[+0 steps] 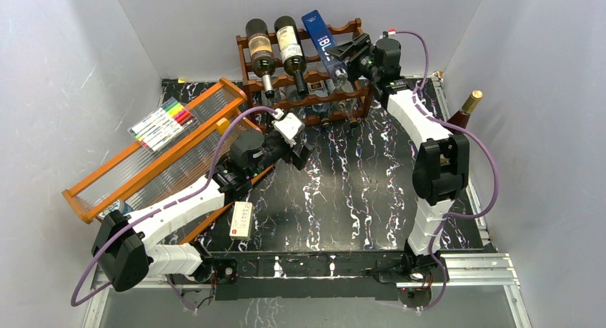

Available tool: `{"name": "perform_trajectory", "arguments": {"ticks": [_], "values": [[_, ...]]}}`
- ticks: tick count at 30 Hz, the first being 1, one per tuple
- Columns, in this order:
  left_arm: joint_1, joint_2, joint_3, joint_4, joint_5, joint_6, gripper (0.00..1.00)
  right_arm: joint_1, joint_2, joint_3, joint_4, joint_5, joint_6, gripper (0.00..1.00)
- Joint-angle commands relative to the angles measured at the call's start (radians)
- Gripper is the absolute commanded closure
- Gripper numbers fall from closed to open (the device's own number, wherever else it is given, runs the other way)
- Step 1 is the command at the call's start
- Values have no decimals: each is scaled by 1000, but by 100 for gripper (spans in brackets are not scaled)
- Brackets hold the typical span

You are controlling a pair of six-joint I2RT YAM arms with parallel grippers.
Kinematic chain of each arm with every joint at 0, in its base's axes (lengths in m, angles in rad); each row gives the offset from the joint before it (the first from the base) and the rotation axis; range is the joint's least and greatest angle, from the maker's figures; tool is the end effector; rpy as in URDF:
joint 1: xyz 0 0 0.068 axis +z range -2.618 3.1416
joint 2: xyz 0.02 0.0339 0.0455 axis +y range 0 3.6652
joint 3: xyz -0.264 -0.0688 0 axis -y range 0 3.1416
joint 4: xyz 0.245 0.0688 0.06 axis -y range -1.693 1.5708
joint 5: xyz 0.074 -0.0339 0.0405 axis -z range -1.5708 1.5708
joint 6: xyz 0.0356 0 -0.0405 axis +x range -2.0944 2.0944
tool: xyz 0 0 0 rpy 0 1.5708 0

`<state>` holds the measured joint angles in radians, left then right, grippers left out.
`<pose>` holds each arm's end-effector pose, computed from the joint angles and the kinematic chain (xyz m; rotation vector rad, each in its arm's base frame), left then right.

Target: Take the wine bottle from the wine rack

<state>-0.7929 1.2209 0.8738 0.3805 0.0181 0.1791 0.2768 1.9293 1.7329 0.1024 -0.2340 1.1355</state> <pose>0.2029 -0.2069 0.3382 0.7409 1.3714 -0.5003 0.4525 0.1371 0.3616 0.5787 1.7301 1.2335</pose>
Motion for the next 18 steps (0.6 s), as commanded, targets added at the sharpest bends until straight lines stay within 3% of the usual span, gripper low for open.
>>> {"name": "perform_trajectory", "arguments": {"ticks": [1,11,18], "values": [[-3,-8,23,20,22,-7,2,-33,-136,-12,313,-25,53,79],[-5,5,24,19,38,-16,2,-78,-181,-56,397,-76,90,81],[-7,19,29,16,48,-24,2,-141,-305,-111,404,-158,111,82]]}}
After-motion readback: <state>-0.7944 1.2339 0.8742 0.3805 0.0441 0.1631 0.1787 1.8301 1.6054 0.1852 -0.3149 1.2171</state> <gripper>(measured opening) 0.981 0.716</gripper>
